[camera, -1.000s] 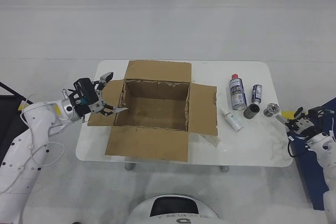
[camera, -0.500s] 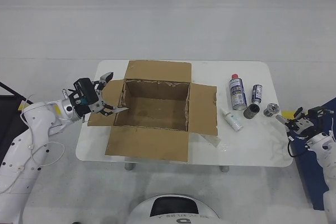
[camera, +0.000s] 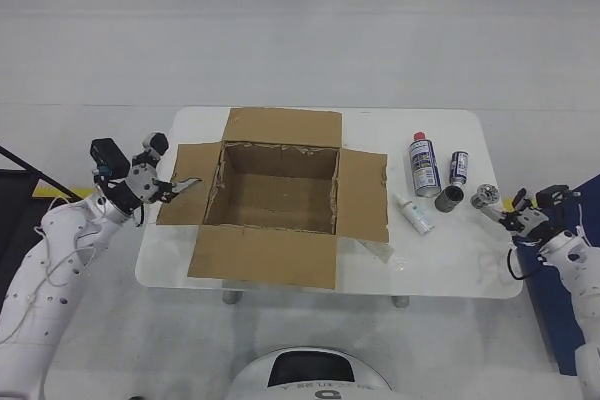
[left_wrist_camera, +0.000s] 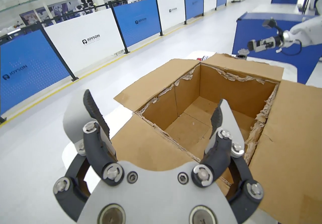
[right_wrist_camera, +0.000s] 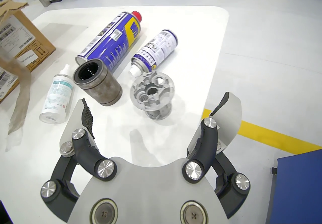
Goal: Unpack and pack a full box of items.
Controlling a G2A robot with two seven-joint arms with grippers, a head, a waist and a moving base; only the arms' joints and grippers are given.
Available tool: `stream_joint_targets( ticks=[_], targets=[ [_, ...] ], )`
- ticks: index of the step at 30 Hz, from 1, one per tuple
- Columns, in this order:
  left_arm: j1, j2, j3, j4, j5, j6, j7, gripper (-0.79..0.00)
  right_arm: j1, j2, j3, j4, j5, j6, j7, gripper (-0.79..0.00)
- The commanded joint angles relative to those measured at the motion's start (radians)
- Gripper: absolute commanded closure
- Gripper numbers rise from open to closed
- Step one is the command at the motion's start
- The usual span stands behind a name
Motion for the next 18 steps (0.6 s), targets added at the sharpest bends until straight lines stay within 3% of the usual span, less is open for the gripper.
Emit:
stream_joint_targets(
  ticks=[1,6,11,18],
  targets=[
    [-0.021,-0.007,0.01,0.074,-0.088,-0.046,0.015,-0.785,-0.014,0.001,-0.005,-0.03,0.006,0.001,0.011,-0.785],
    [-0.072,-0.021,0.025,0.228,-0.257,-0.172,0.039,-0.785,-0.022,0.004,0.0,-0.054,0.045,0.011,0.073,-0.785],
    [-0.074,-0.022,0.027,0.235,-0.267,-0.172,0.038,-0.785,-0.005,-0.007,0.005,-0.049,0.105,0.086,0.16,-0.785],
    [-0.074,-0.022,0.027,0.235,-0.267,-0.172,0.038,-0.785,0.039,-0.029,-0.023,-0.045,0.158,0.095,0.303,-0.785]
  ],
)
